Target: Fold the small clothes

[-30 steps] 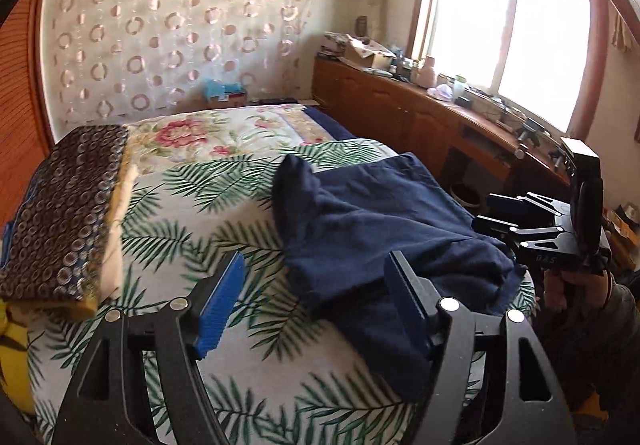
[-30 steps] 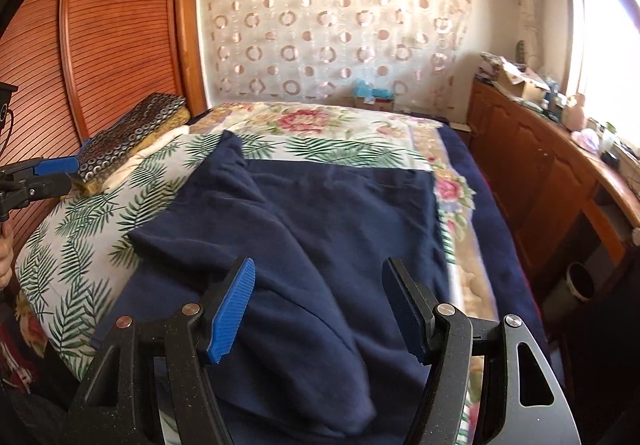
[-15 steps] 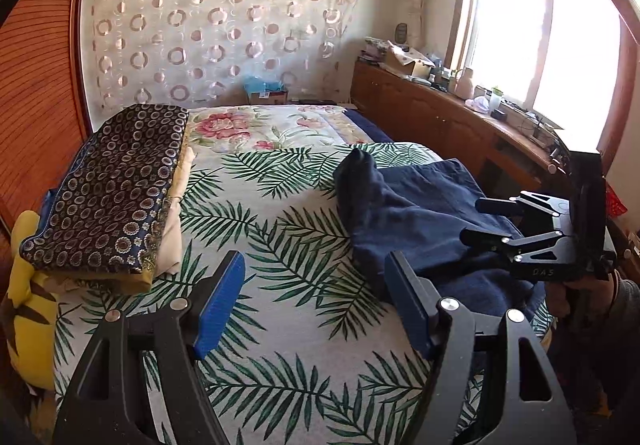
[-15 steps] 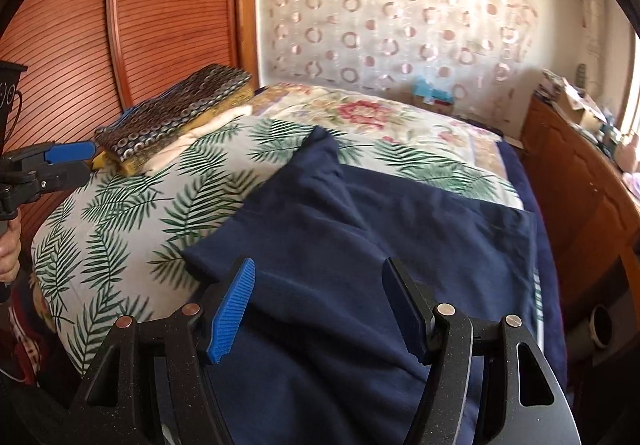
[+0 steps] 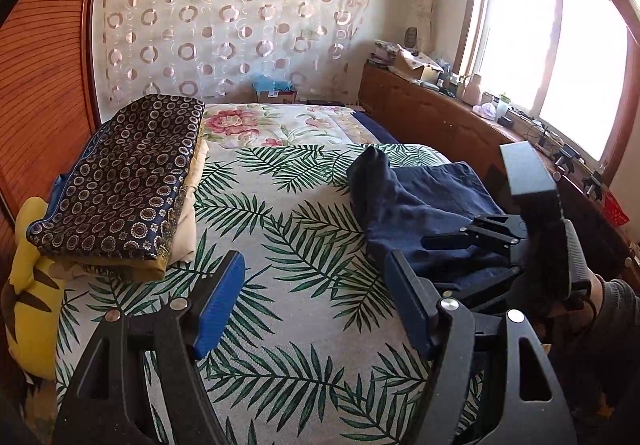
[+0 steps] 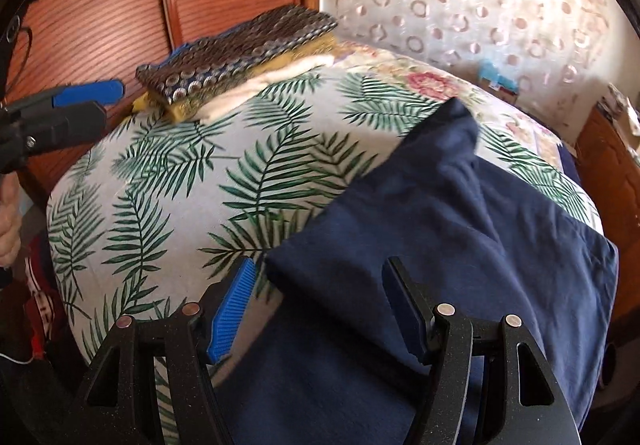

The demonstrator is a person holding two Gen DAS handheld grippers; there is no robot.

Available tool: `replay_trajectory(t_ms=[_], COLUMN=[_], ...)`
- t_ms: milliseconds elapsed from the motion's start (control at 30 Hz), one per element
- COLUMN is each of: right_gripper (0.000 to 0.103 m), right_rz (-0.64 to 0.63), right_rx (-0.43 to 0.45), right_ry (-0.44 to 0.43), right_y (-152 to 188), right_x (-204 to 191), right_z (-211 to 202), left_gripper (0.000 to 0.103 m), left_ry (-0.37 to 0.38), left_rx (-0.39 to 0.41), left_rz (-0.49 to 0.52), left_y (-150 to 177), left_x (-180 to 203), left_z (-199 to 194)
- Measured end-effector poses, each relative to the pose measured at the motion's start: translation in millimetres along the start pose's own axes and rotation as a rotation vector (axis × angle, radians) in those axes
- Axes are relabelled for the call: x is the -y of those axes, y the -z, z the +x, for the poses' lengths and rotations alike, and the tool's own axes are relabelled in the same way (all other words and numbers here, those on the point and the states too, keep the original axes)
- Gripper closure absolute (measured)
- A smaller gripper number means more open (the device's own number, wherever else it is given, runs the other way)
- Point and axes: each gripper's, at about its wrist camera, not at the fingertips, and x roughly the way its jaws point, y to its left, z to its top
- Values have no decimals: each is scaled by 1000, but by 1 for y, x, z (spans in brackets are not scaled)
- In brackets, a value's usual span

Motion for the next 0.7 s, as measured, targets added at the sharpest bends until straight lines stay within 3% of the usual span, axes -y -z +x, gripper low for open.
replay_trajectory(t_ms=[200,267,333,400,500,700], right_gripper=[37,52,83,94,97,98], right_rz=[-33,-22,-18,-7,39,144], right_rx=[-70,-68,-59,-40,20,139], right_ry=[43,32,23,-5,-21,71], right_y=[-7,-7,-8,-7,-7,-12], right_x=[14,23,30,38,60,133], right_z=[11,8,3,-6,-29,-88], left_gripper=[30,30,30,30,30,30], left_ry=[3,7,10,15,26,46], left_rx=[-10,-14,-18,-21,-27,-35], left_rz=[-10,-10,-9,-7,-3,12], left_y=[4,5,6,8,9,11], left_x=[-1,0,1,3,7,17], left_z=[2,3,5,6,8,12])
